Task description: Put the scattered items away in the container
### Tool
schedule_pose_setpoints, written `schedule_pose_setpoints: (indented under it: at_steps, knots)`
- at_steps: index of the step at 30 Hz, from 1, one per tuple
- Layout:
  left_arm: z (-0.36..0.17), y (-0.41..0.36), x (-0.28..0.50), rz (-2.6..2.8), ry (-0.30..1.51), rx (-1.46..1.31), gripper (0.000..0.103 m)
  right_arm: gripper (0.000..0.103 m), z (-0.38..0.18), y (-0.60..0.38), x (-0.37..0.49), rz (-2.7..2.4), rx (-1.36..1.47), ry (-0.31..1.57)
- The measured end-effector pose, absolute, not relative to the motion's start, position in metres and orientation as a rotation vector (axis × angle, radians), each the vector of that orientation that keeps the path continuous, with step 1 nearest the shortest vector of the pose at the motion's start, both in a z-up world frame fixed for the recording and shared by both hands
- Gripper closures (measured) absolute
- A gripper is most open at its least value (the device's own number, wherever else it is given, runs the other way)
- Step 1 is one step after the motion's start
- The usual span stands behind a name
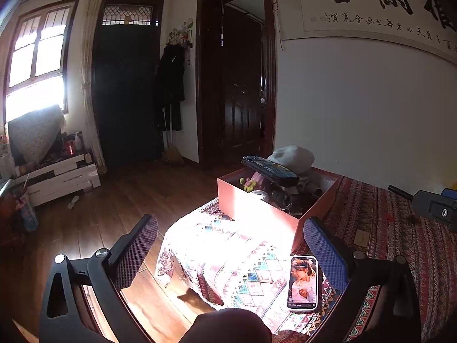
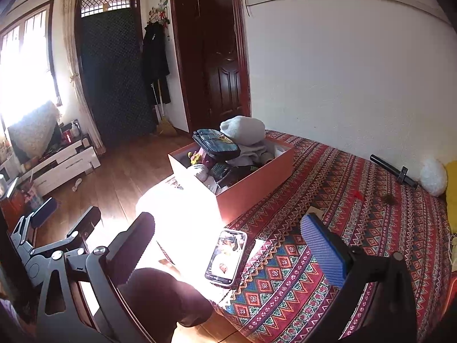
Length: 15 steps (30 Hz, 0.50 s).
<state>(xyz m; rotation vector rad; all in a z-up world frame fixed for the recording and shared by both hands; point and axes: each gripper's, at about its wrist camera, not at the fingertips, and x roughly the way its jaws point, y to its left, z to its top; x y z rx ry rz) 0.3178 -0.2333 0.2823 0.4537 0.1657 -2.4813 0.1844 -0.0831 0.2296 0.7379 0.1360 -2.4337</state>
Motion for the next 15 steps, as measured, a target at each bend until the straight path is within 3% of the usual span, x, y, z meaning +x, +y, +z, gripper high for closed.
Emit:
schedule_pose_setpoints:
  at_steps: [15]
  knots:
    - [0.2870, -0.2249, 0.3177, -2.473, 0.108, 0.430, 0.000, 0.001, 0.2265, -0.0880, 0.1857, -2.418, 0.751, 0.143]
